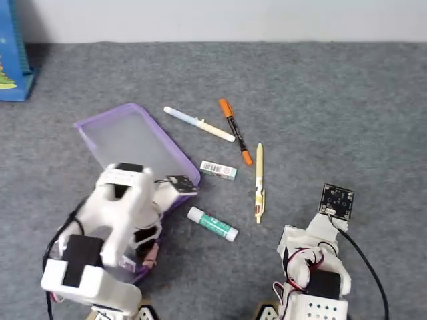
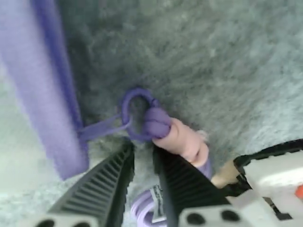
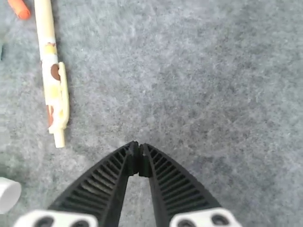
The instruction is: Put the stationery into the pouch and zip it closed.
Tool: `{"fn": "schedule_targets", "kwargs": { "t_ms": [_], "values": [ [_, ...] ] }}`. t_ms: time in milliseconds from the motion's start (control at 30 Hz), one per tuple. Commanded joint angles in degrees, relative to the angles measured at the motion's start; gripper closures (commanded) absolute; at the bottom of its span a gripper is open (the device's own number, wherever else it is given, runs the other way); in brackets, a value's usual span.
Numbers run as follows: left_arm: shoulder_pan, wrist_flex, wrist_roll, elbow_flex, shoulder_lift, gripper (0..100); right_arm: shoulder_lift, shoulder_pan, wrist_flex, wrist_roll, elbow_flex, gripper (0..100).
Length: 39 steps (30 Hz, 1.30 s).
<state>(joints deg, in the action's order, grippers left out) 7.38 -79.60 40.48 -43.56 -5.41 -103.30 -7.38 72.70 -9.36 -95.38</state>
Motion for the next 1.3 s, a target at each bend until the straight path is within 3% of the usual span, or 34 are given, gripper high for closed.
{"fn": "schedule_targets", "kwargs": {
  "t_ms": [0, 100, 433, 600, 767, 867, 1000, 1167, 1267],
  "values": [
    [11.25, 0.62, -6.59, 2.07, -1.76, 97, -0.40, 0.31, 0.40, -0.53, -1.05, 99.0],
    [16.00, 1.32, -13.54, 4.18, -1.67, 97, -0.40, 0.31, 0.40, -0.53, -1.05, 99.0],
    [15.56, -0.44, -22.86, 14.99, -1.67, 97, -0.40, 0.31, 0.40, -0.53, -1.05, 99.0],
    [15.56, -4.04, -23.91, 18.42, 1.05, 97, -0.40, 0.31, 0.40, -0.53, -1.05, 99.0],
    [14.77, -9.14, -24.44, 18.68, 13.71, 97, -0.48, -0.92, 0.40, -0.44, -0.88, 99.0],
    [11.25, -12.13, -24.35, 18.59, 23.56, 97, -0.57, -5.93, 0.40, -0.44, 1.32, 99.0],
    [1.41, -14.24, -22.86, 18.24, 34.55, 97, -0.57, -14.11, -0.13, 0.00, 6.86, 99.0],
    [-11.34, -15.12, -18.37, 14.37, 44.48, 97, -0.57, -7.25, -0.22, 17.14, 8.35, 99.1],
    [-18.20, -14.59, -15.91, 9.63, 49.93, 97, -0.66, 0.75, -0.31, 21.63, 9.49, 99.1]
  ]
}}
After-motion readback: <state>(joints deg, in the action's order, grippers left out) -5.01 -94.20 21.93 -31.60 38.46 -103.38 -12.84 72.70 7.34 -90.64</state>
